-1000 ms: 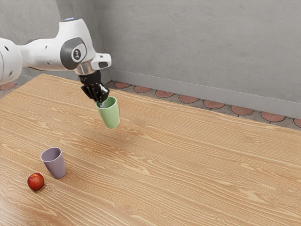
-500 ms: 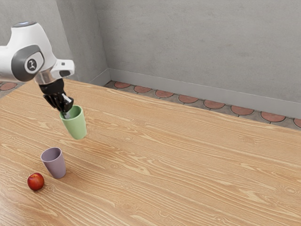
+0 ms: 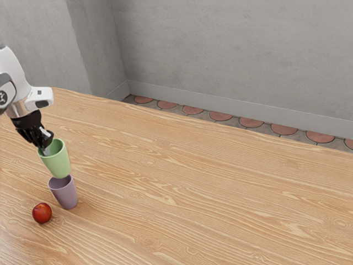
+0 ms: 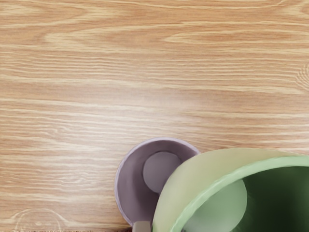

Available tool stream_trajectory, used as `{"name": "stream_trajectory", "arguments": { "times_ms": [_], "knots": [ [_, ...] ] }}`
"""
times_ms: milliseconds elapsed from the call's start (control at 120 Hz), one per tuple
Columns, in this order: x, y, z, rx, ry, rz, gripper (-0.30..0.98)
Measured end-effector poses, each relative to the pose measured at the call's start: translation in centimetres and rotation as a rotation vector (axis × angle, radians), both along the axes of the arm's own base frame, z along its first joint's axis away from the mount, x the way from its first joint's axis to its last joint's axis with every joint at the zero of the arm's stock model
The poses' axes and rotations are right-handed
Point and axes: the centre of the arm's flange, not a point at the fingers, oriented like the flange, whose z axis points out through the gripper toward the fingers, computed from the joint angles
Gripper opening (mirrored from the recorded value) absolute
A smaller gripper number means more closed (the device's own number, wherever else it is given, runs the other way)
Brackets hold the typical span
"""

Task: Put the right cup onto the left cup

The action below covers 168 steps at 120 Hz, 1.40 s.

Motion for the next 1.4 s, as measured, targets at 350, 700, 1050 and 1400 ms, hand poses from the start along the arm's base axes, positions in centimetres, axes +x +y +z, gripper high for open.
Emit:
{"name": "stream_trajectory", "arguments": {
  "times_ms": [350, 700, 1050, 1400],
  "knots": [
    [-0.1, 1.8, -2.1, 0.027, 0.029, 0.022, -0.1],
    [1.4, 2.1, -5.2, 0.038, 0.061, 0.02, -0.1],
    [2.5, 2.2, -8.3, 0.038, 0.092, 0.022, -0.07],
    [1.6, 2.0, -5.7, 0.03, 0.03, 0.023, 0.51]
  ]
}}
